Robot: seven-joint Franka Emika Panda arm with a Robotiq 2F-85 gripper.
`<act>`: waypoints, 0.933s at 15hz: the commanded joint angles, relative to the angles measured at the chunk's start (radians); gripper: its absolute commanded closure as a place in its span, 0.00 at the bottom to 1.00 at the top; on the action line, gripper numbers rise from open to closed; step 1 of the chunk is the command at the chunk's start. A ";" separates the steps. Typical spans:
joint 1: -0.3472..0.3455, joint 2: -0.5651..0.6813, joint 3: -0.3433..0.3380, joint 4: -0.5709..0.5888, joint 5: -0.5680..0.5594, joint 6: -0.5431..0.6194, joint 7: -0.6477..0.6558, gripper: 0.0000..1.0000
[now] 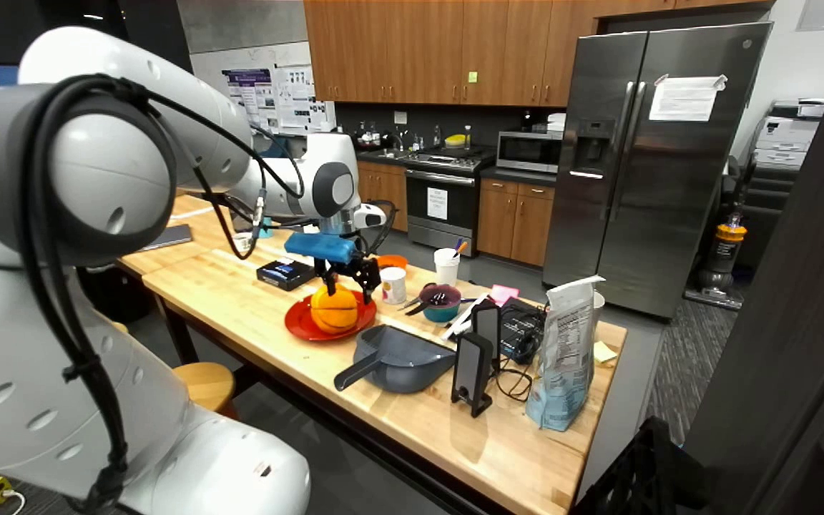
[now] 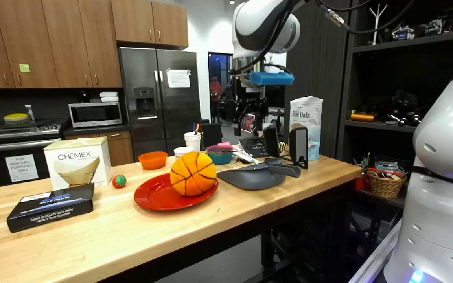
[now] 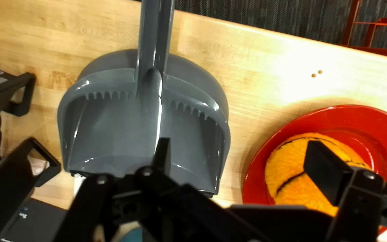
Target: Move the basketball off the plate and onto the counter
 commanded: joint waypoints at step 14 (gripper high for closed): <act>0.092 0.292 0.019 0.282 -0.002 -0.069 -0.247 0.00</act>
